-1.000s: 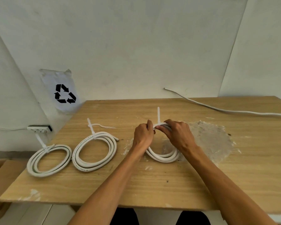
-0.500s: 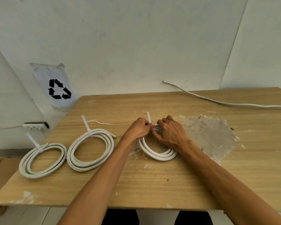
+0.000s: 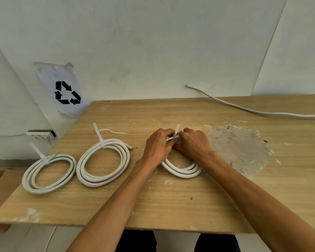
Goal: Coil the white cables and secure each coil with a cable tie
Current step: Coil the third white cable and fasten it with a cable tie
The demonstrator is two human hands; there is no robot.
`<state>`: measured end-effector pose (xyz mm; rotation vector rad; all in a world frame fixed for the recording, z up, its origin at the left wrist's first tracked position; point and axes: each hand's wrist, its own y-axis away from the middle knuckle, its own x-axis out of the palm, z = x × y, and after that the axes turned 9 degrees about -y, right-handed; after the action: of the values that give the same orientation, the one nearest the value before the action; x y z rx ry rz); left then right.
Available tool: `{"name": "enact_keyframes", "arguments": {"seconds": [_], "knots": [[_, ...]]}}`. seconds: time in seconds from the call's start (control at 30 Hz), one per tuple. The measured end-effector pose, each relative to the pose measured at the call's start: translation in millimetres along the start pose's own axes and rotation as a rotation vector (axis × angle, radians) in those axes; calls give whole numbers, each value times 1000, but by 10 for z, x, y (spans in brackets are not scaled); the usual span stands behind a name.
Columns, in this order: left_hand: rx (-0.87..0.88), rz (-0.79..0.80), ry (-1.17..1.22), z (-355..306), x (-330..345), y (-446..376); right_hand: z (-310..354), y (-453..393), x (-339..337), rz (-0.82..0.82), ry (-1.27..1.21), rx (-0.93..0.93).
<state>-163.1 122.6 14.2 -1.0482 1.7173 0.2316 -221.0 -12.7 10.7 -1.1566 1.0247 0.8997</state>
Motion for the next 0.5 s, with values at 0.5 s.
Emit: {"name": "enact_keyframes", "arguments": {"seconds": [0.5], "knots": [[-27, 34, -35, 9, 173, 85, 36, 197, 34, -85, -317, 171]]}}
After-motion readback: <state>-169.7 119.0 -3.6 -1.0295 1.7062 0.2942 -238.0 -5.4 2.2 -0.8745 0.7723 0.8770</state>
